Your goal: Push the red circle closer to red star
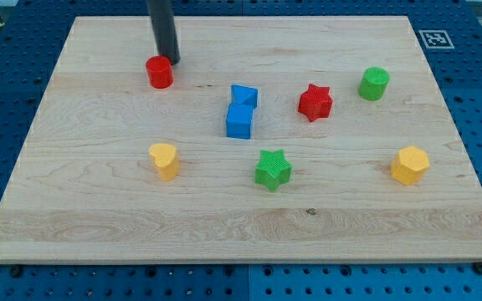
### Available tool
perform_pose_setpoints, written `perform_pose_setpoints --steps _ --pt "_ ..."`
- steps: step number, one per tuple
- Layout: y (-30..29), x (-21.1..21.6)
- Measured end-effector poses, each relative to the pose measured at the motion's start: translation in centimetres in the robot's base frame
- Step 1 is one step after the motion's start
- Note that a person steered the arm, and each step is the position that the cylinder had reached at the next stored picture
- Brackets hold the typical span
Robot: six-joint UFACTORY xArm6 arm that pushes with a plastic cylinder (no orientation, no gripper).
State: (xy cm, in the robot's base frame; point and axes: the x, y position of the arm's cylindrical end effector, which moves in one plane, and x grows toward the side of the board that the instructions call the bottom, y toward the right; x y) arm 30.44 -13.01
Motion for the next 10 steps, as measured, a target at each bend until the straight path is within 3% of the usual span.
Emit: perform_pose_setpoints --steps 3,4,6,8,10 --pt "-3.4 4.4" --pt "-5.9 8.0" --pt "-6.7 9.1" --pt "0.2 9.1" --pt "3.2 9.0"
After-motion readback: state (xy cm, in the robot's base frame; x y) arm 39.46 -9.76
